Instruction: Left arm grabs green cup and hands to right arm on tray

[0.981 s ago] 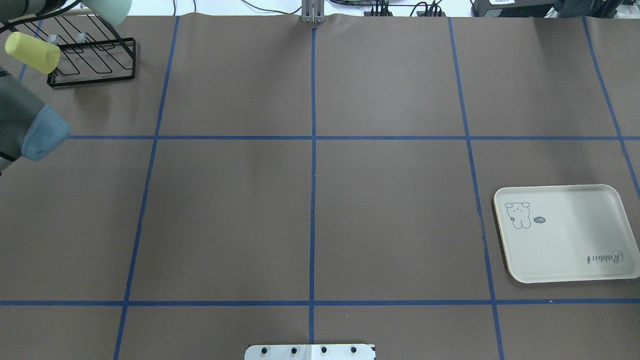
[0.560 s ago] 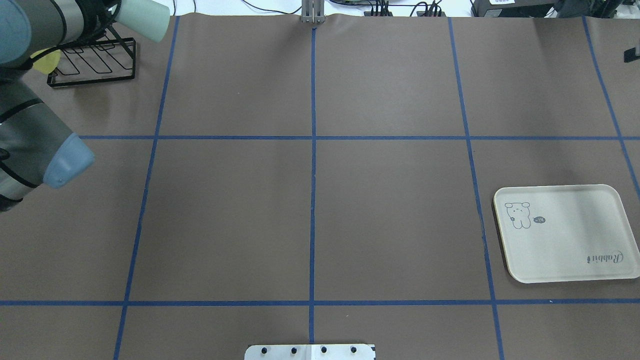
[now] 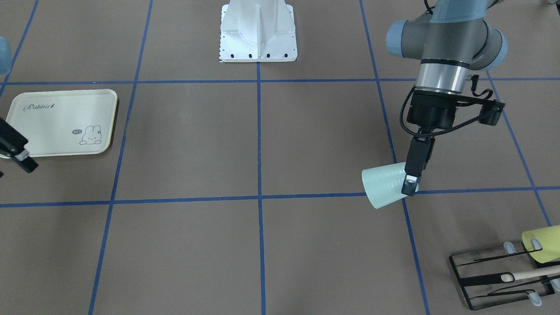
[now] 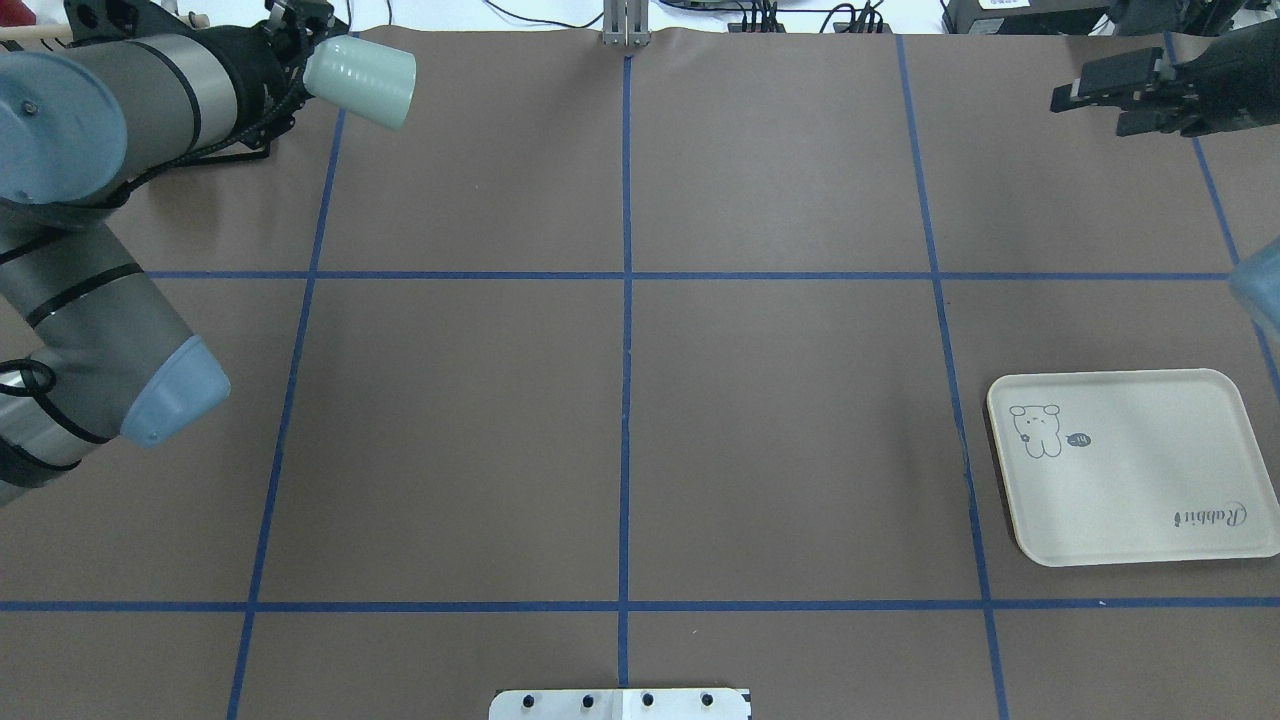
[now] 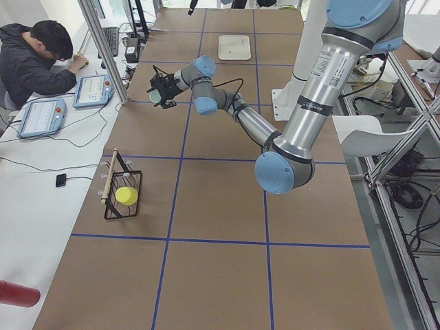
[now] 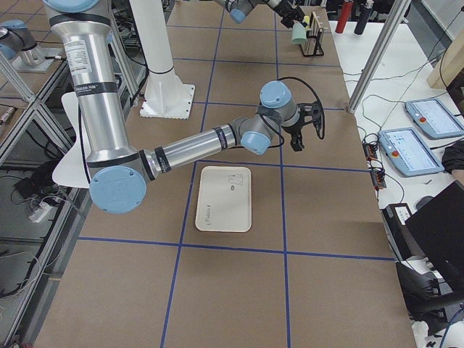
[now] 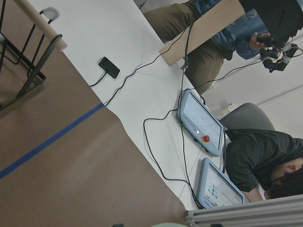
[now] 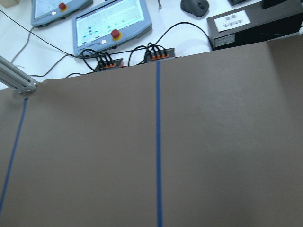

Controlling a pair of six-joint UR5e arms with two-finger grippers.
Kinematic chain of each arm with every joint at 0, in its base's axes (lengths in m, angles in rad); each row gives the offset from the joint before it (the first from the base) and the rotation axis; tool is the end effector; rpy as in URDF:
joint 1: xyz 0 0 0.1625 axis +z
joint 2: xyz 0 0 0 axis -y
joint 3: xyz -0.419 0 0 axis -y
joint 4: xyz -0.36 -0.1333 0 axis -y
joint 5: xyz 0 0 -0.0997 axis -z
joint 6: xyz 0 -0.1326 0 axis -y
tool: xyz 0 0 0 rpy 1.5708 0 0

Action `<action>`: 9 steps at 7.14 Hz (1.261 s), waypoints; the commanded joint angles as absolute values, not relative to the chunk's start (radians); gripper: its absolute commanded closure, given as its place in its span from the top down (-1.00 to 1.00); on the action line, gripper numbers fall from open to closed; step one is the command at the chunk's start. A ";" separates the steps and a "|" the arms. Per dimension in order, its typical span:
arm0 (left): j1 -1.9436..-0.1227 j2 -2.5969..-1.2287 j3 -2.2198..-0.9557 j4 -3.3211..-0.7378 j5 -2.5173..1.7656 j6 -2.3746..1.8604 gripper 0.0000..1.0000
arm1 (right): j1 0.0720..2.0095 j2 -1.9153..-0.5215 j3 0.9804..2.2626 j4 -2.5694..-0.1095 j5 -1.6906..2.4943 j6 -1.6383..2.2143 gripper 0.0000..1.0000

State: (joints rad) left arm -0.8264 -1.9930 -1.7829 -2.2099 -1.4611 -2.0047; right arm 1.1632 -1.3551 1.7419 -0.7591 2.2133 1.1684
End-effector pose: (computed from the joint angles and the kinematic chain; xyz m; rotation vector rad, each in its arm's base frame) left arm 0.3092 -0.5539 0.2747 0.3642 1.3140 -1.1440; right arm -0.1719 -0.5338 0.3817 0.4141 -1.2111 0.2699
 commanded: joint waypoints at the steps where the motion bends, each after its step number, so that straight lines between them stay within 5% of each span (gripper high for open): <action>1: -0.767 -1.997 -1.799 -2.209 -1.460 -2.130 -0.56 | 1.079 -1.295 1.741 -0.597 2.207 1.412 0.97; 4: -0.735 -2.000 -1.914 -2.207 -1.524 -2.314 -0.58 | 1.006 -1.178 1.770 -0.575 2.214 1.581 0.97; 9: -0.732 -2.008 -2.020 -2.221 -1.724 -2.627 -0.57 | 0.818 -1.170 1.766 -0.275 2.068 1.717 0.97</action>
State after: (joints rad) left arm -0.7338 -2.0025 -2.0059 -2.2166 -1.6921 -2.5671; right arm 0.8513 -1.1726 1.7658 -0.3063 2.0858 1.7058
